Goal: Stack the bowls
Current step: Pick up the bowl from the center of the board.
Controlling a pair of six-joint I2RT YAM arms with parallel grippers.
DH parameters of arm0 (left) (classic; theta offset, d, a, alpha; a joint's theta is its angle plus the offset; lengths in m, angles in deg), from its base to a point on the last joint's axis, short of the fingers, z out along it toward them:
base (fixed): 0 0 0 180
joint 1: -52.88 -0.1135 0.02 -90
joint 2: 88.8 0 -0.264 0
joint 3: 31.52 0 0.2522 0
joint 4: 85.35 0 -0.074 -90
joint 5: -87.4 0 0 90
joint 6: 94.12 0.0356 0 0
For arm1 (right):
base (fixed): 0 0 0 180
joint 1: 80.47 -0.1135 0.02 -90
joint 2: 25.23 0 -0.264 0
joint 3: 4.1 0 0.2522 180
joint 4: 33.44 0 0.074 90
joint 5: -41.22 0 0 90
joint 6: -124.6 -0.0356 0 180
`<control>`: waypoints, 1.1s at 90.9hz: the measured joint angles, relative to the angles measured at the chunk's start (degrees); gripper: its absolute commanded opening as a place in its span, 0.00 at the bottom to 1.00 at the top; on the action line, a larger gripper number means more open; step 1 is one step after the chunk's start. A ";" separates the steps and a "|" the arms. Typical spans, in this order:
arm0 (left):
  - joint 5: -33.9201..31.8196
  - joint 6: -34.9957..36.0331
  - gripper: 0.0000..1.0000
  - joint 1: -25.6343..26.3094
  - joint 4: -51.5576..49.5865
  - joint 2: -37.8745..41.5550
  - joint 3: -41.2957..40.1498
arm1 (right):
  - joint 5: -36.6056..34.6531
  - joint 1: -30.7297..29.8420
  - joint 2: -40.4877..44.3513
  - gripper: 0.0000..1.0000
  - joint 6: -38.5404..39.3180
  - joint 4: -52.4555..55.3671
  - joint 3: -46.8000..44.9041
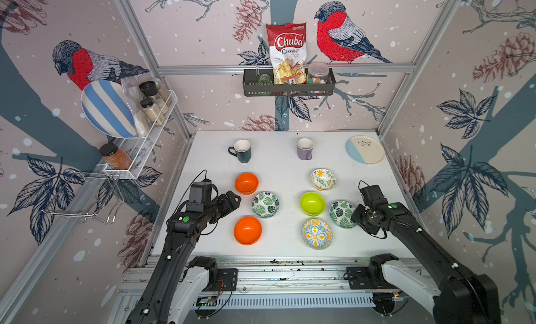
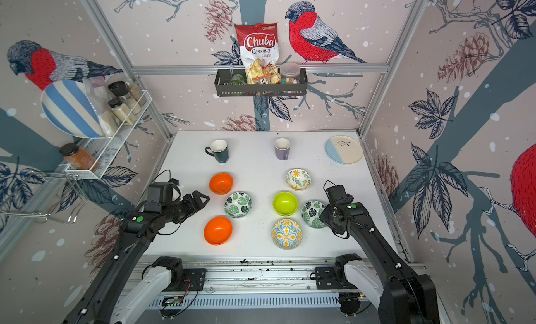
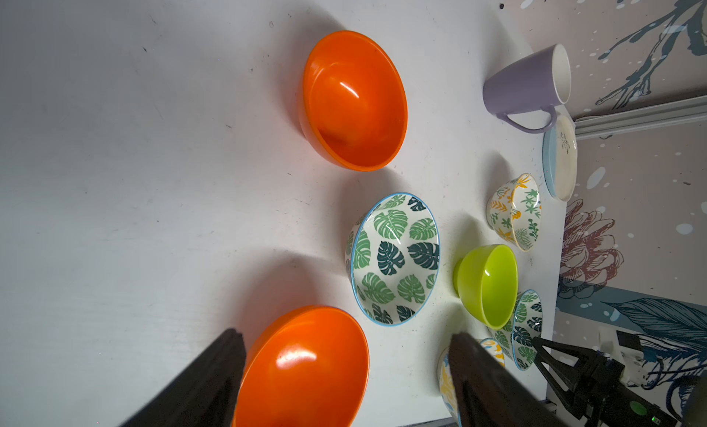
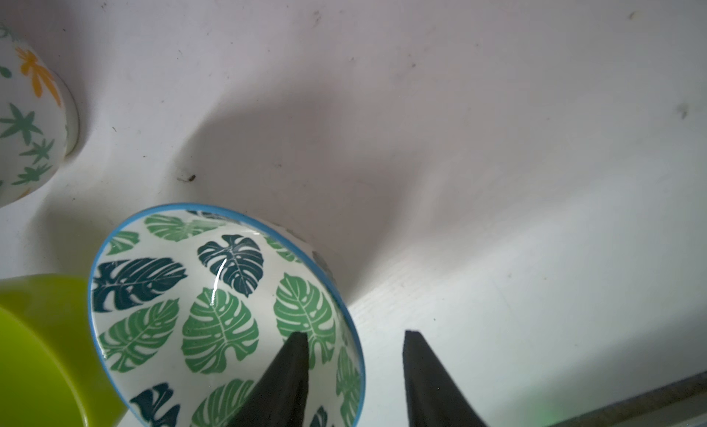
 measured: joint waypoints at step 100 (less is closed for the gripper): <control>-0.76 0.50 0.86 0.02 -0.02 -0.04 -0.22 | 2.10 6.16 5.42 0.00 -0.76 1.92 1.14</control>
